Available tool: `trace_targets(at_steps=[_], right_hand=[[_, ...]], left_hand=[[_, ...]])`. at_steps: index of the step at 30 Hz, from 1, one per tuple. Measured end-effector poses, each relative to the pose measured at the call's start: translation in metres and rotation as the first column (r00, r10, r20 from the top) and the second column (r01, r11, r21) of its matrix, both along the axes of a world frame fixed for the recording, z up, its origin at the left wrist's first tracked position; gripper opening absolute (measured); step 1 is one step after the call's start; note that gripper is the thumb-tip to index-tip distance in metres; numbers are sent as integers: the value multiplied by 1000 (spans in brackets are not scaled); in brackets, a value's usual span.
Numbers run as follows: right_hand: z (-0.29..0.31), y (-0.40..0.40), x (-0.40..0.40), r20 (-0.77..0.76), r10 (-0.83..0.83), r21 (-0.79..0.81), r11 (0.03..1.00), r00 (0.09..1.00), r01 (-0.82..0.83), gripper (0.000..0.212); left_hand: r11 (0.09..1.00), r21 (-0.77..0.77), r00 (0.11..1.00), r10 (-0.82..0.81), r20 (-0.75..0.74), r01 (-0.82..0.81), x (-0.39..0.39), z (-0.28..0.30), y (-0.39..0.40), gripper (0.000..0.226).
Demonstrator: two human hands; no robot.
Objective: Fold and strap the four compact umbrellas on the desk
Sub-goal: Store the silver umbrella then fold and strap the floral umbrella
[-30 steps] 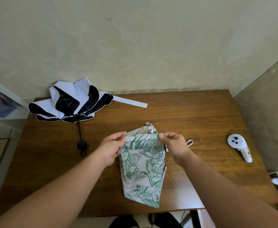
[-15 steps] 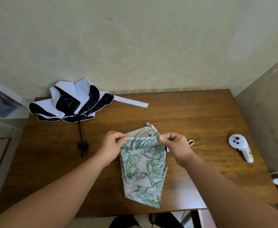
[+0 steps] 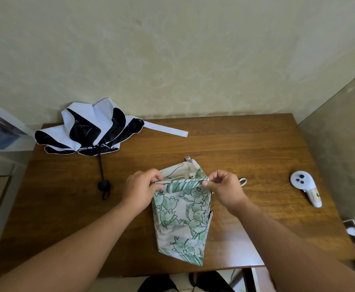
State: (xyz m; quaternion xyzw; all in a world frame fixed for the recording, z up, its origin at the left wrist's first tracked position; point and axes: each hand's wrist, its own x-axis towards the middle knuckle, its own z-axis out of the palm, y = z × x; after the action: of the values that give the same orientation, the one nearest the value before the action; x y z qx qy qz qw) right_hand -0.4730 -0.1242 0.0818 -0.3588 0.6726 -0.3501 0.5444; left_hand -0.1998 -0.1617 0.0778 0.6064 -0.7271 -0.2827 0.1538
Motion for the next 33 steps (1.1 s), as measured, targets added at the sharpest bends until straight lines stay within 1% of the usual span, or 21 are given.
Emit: trace_targets(at_steps=[4, 6, 8, 9, 11, 13, 17, 19, 21, 24, 26, 28, 30, 32, 33], right_hand=[[3, -8, 0, 12, -24, -27, 999, 1000, 25, 16], [5, -13, 4, 32, -40, -31, 999, 999, 41, 15], [10, -19, 8, 54, -51, -34, 998, 997, 53, 14], [12, -22, 10, 67, -56, -30, 998, 996, 58, 14], [17, -28, 12, 79, -61, -14, 998, 995, 62, 14], [18, -32, 11, 58, -64, -12, 998, 996, 65, 16], [22, -36, 9, 47, -55, -5, 998, 997, 55, 18], [22, -35, 9, 47, -48, 5, 999, 998, 48, 17], [21, -35, 8, 31, -44, 6, 999, 999, 44, 17], [19, -34, 7, -2, -31, 5, 999, 1000, 31, 19], [17, -34, 4, -24, -11, 5, 1000, 1000, 11, 20], [14, -34, 1, -51, 9, 2, 1000, 999, -9, 20], [9, -33, 0, -86, -2, 11, 1000, 996, 3, 20], [5, -33, 1, -120, -51, 16, 998, 991, 53, 16], [7, -32, 3, -113, -71, 7, 997, 991, 73, 15]], left_hand=[[999, -15, 999, 28, -30, -28, -1, 5, -12, 11], [995, 12, 993, 97, -59, -97, -5, 3, -12, 10], [966, 115, 962, 246, -121, -232, -7, -2, -12, 9], [939, 188, 934, 320, -160, -289, -9, -4, -12, 13], [895, 316, 890, 395, -229, -316, -14, -6, -11, 26], [888, 352, 882, 396, -254, -297, -18, -9, -11, 33], [911, 273, 910, 367, -196, -309, -19, -12, -15, 42], [918, 262, 917, 351, -187, -298, -19, -11, -16, 46], [928, 248, 929, 326, -177, -278, -19, -9, -17, 47], [946, 220, 954, 271, -131, -238, -13, -9, -18, 41], [949, 247, 964, 233, -129, -197, -9, -7, -19, 40], [942, 294, 958, 222, -179, -163, -5, -3, -19, 38], [919, 370, 932, 248, -262, -141, -4, 1, -20, 36], [878, 465, 895, 290, -338, -109, -4, 5, -21, 39], [860, 501, 876, 313, -368, -97, -5, 6, -21, 41]])
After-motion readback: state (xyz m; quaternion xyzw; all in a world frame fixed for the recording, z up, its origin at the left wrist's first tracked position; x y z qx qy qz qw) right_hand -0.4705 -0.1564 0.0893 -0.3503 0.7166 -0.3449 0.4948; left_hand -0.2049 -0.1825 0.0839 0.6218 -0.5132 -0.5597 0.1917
